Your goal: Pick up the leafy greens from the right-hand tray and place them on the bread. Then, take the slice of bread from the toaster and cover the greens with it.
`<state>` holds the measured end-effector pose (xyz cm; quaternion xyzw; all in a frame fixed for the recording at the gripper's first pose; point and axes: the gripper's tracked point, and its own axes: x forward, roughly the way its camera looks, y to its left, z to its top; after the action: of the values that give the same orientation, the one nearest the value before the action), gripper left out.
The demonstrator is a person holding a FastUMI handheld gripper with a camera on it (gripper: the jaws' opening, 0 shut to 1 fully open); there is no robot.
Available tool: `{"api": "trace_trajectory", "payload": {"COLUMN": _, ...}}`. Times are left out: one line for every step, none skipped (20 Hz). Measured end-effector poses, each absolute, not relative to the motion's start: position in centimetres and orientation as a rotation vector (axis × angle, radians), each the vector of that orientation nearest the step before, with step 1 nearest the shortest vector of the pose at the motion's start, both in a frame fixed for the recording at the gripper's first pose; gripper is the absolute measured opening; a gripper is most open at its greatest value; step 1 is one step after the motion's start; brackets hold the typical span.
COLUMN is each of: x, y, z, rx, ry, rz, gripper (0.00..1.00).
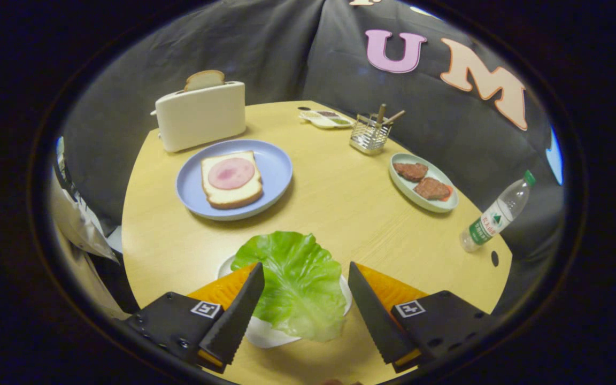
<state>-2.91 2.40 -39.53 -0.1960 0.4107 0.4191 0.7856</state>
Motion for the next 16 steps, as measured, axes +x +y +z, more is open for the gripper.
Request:
{"api": "trace_trajectory", "payload": {"x": -3.1, "y": 2.3, "z": -40.1, "rx": -0.421, "ry": 0.904, "rz": 0.903, "gripper": 1.00}}
{"api": "trace_trajectory", "payload": {"x": -3.3, "y": 2.1, "z": -40.6, "rx": -0.417, "ry": 0.921, "rz": 0.902, "gripper": 1.00}}
{"api": "trace_trajectory", "payload": {"x": -3.5, "y": 2.0, "z": -41.0, "rx": -0.415, "ry": 0.938, "rz": 0.903, "gripper": 1.00}}
{"api": "trace_trajectory", "payload": {"x": -3.6, "y": 1.9, "z": -41.5, "rx": -0.414, "ry": 0.954, "rz": 0.901, "gripper": 1.00}}
{"api": "trace_trajectory", "payload": {"x": -3.7, "y": 1.7, "z": -42.0, "rx": -0.414, "ry": 0.973, "rz": 0.898, "gripper": 1.00}}
{"api": "trace_trajectory", "payload": {"x": -3.9, "y": 1.6, "z": -42.5, "rx": -0.409, "ry": 0.991, "rz": 0.894, "gripper": 1.00}}
{"api": "trace_trajectory", "payload": {"x": -4.0, "y": 1.6, "z": -42.9, "rx": -0.402, "ry": 1.009, "rz": 0.891, "gripper": 1.00}}
{"api": "trace_trajectory", "payload": {"x": -4.3, "y": 1.4, "z": -43.2, "rx": -0.395, "ry": 1.028, "rz": 0.889, "gripper": 1.00}}
{"api": "trace_trajectory", "payload": {"x": -4.6, "y": 1.4, "z": -43.1, "rx": -0.373, "ry": 1.041, "rz": 0.892, "gripper": 1.00}}
{"api": "trace_trajectory", "payload": {"x": -4.5, "y": 1.6, "z": -43.5, "rx": -0.364, "ry": 1.050, "rz": 0.889, "gripper": 1.00}}
{"api": "trace_trajectory", "payload": {"x": -4.5, "y": 1.6, "z": -43.4, "rx": -0.353, "ry": 1.058, "rz": 0.889, "gripper": 1.00}}
{"api": "trace_trajectory", "payload": {"x": -4.6, "y": 1.5, "z": -43.6, "rx": -0.341, "ry": 1.071, "rz": 0.887, "gripper": 1.00}}
{"api": "trace_trajectory", "payload": {"x": -4.6, "y": 1.5, "z": -43.5, "rx": -0.334, "ry": 1.074, "rz": 0.883, "gripper": 1.00}}
{"api": "trace_trajectory", "payload": {"x": -4.6, "y": 1.5, "z": -43.5, "rx": -0.337, "ry": 1.079, "rz": 0.881, "gripper": 1.00}}
{"api": "trace_trajectory", "payload": {"x": -4.7, "y": 1.6, "z": -43.5, "rx": -0.340, "ry": 1.078, "rz": 0.883, "gripper": 0.90}}
{"api": "trace_trajectory", "payload": {"x": -4.9, "y": 1.7, "z": -43.4, "rx": -0.344, "ry": 1.080, "rz": 0.886, "gripper": 0.81}}
